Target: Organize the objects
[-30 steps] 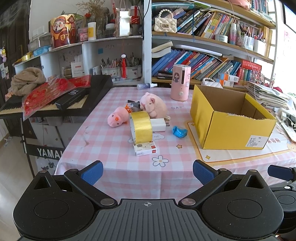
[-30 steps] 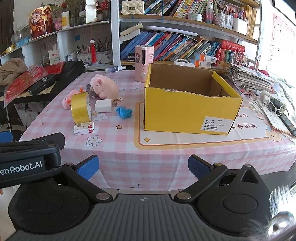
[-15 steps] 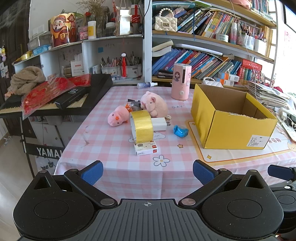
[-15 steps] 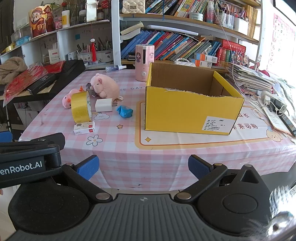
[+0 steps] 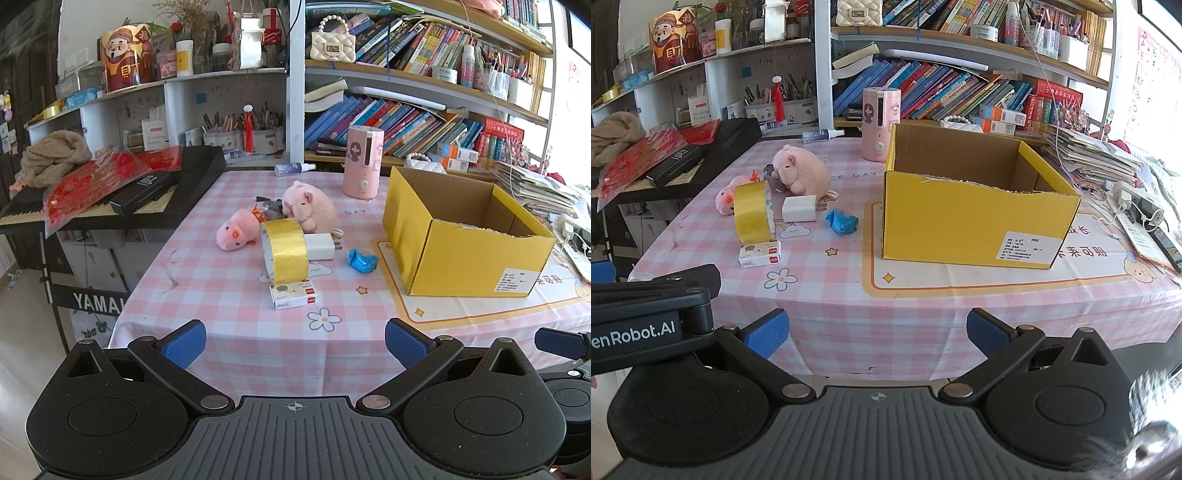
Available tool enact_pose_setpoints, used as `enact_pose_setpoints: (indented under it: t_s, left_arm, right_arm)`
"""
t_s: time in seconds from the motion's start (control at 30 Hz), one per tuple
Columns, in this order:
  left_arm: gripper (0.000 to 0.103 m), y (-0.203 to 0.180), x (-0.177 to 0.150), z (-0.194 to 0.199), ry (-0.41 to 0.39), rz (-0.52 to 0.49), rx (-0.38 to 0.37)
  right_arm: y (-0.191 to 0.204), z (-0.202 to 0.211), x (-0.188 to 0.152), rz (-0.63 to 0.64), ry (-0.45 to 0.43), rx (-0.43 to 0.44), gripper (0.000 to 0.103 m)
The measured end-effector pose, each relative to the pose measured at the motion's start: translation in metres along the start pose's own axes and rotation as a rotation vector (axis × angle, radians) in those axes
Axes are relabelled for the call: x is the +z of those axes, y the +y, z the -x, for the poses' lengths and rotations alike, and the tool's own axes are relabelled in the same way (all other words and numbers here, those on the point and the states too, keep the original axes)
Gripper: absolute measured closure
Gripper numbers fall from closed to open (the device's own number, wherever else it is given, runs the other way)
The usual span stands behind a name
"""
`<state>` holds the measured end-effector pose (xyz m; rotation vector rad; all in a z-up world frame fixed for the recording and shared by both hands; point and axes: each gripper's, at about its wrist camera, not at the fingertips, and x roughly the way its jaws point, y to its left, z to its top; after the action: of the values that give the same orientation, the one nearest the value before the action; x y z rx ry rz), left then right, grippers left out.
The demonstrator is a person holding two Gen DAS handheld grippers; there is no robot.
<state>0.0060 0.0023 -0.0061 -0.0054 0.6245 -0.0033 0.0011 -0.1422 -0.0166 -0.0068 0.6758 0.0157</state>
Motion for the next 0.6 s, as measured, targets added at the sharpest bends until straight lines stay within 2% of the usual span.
enact_pose_setpoints:
  t_s: [0.6]
  left_arm:
    - [0.0, 0.0046, -0.0009, -0.0027, -0.011, -0.002, -0.001]
  right_arm:
    - [0.006, -0.0036, -0.0013, 0.006, -0.011, 0.006, 0.0]
